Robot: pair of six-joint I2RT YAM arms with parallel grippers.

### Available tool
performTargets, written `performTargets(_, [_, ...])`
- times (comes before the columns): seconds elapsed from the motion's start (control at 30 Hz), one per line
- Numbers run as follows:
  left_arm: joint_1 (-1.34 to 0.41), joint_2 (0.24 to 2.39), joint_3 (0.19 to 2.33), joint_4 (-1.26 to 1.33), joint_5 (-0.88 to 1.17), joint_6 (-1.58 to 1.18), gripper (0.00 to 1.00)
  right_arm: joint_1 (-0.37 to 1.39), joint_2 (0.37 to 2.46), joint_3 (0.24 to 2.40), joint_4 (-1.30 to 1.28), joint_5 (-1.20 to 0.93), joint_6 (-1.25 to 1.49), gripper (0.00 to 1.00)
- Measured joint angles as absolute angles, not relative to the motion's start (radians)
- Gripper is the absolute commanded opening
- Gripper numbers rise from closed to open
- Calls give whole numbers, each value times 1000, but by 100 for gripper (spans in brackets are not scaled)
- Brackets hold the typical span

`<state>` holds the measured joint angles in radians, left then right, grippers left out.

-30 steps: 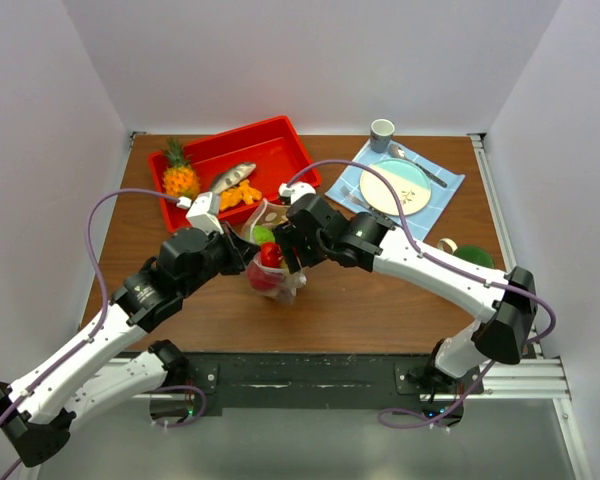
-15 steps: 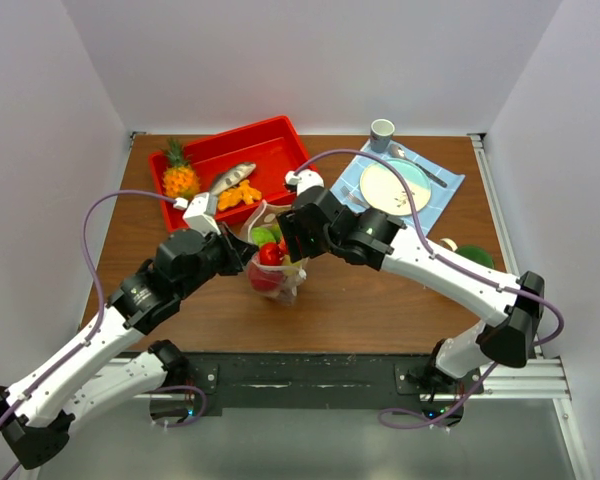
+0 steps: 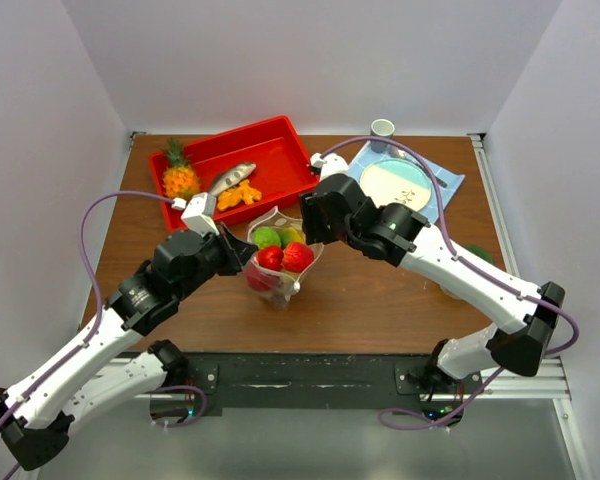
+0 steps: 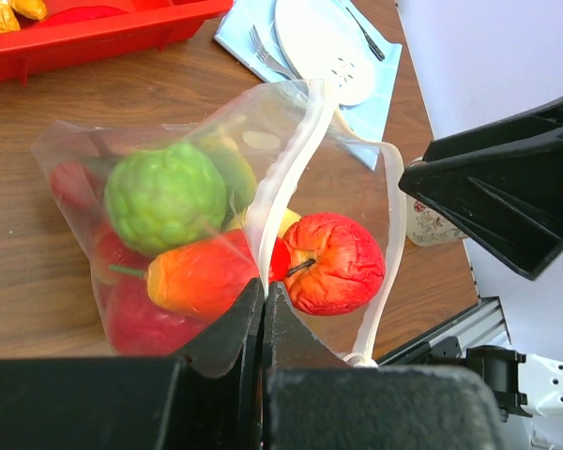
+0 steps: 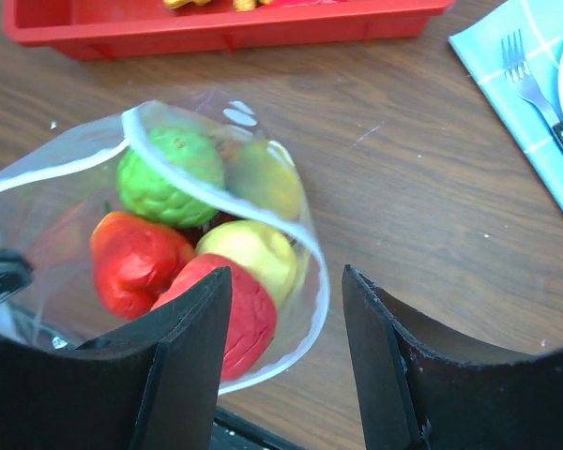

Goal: Place the food in the zip-top bag and seal the zipper
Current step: Adjust the zipper food storage bag at the center of the board.

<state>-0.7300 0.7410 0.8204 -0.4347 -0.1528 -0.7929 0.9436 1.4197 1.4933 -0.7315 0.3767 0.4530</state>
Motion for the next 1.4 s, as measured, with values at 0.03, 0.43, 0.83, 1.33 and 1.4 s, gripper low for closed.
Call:
performTargets(0.03, [-730, 739, 820, -434, -153, -793, 0, 938, 1420, 1489, -730, 377, 453, 53])
performTargets(0.43, [-730, 736, 820, -435, -153, -793, 0, 928, 1421, 1387, -702, 344, 461, 38])
performTargets(0.83, [-730, 745, 820, -440, -124, -789, 0, 930, 1456, 1430, -691, 300, 498, 0])
performTargets(1.33, [-730, 813, 821, -408, -48, -767, 0, 944, 1485, 1483, -695, 277, 503, 0])
performTargets(1.4, [-730, 813, 821, -404, -43, -767, 0, 944, 1496, 1493, -696, 277, 503, 0])
